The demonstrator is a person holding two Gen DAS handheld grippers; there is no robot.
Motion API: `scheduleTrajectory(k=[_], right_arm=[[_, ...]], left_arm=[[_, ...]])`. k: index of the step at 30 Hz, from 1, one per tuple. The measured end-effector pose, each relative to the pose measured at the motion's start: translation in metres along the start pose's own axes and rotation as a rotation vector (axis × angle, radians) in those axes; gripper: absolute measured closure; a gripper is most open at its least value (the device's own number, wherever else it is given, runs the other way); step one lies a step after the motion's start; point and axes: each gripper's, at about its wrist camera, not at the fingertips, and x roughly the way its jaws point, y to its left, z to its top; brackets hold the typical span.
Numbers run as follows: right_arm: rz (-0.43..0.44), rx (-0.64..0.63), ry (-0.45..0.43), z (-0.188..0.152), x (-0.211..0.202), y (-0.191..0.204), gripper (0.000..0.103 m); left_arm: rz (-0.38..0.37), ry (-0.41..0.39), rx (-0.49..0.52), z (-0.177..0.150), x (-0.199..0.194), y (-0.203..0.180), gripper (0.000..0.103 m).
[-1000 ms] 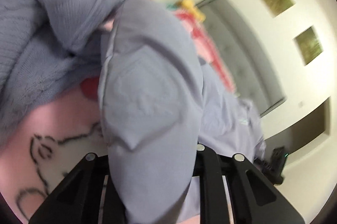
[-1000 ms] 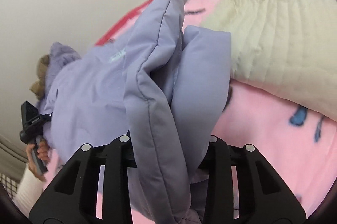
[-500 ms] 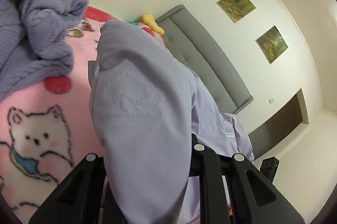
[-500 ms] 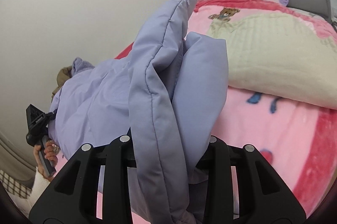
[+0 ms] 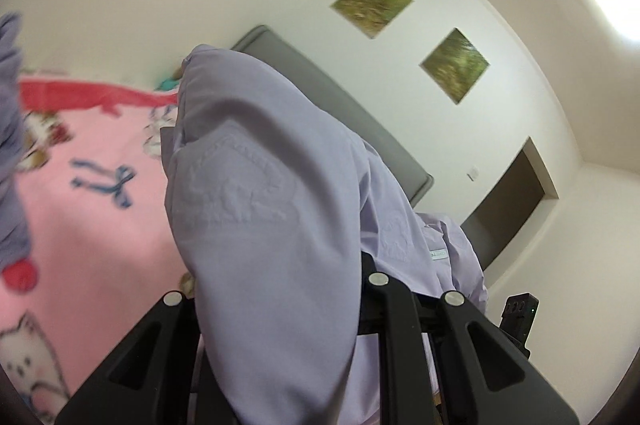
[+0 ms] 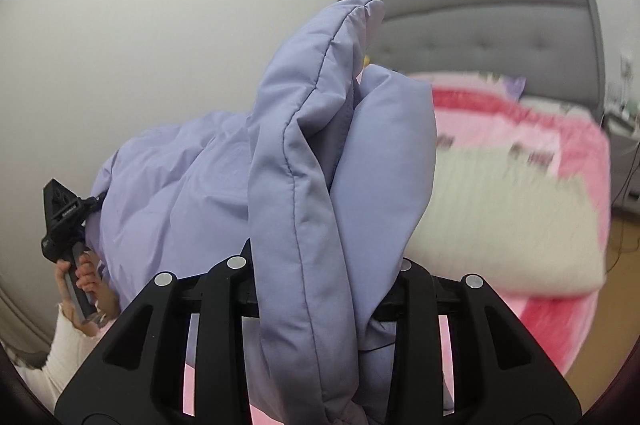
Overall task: Fold large clothes
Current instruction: 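Grasp the folded jacket bundle with both grippers and lift it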
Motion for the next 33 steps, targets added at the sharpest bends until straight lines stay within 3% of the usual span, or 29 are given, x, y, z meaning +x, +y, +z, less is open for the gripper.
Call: scheduleTrajectory(k=[5, 10, 16, 20, 25, 28, 30, 33], right_arm=[[-0.062, -0.021, -0.026, 0.043, -0.012, -0.055, 0.072], [-0.144, -0.011, -0.025, 0.058, -0.007, -0.125, 0.072], [-0.239, 0.017, 0.005, 0.038, 0.016, -0.205, 0.071], [-0.28, 0.103, 0.046, 0.008, 0.036, -0.263, 0.071], [-0.306, 0.213, 0.123, -0.043, 0.062, -0.317, 0.068], [-0.279, 0.298, 0.112, -0.064, 0.073, -0.341, 0.065], [-0.294, 0.278, 0.112, -0.072, 0.085, -0.347, 0.064], [-0.266, 0.347, 0.096, -0.086, 0.097, -0.367, 0.064]], left_arm=[[-0.011, 0.036, 0.063, 0.017, 0.071, -0.039, 0.084], [-0.029, 0.102, 0.085, 0.009, 0.178, -0.06, 0.084], [-0.016, 0.2, 0.166, -0.021, 0.283, -0.069, 0.083], [-0.018, 0.316, 0.137, -0.056, 0.351, -0.048, 0.083], [0.051, 0.344, 0.055, -0.096, 0.383, -0.002, 0.079], [0.066, 0.36, -0.026, -0.112, 0.391, 0.03, 0.075], [0.104, 0.376, 0.006, -0.123, 0.398, 0.033, 0.071], [0.161, 0.397, 0.044, -0.135, 0.407, 0.036, 0.066]])
